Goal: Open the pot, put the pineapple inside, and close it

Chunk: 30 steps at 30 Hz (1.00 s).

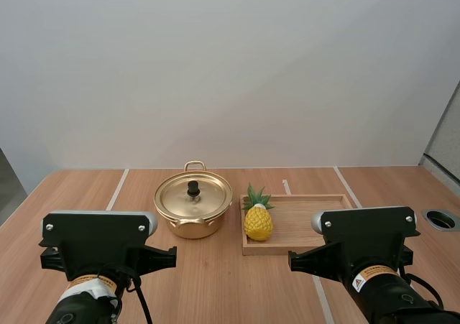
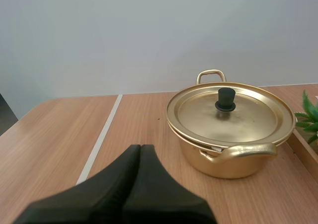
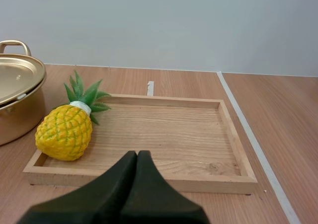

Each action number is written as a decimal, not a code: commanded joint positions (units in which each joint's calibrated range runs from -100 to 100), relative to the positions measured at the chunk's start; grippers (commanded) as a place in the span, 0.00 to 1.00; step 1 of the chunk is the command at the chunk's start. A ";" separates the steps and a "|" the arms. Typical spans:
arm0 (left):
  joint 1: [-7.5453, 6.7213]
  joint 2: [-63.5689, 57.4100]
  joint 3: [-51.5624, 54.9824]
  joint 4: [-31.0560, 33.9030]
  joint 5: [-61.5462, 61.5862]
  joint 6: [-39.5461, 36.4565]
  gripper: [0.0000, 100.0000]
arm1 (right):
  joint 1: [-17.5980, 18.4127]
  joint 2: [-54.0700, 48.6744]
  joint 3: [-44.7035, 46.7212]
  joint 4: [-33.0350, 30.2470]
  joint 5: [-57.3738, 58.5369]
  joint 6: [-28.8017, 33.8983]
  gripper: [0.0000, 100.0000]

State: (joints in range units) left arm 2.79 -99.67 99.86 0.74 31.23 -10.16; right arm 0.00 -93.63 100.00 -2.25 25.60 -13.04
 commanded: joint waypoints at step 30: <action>-0.15 -0.33 0.14 -0.10 -1.87 -0.15 0.00 | -0.15 -0.24 0.00 0.22 0.23 -0.37 0.00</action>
State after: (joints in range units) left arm 2.79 -99.67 99.86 0.74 31.23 -10.16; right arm 0.00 -93.63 100.00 -2.14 25.60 -13.04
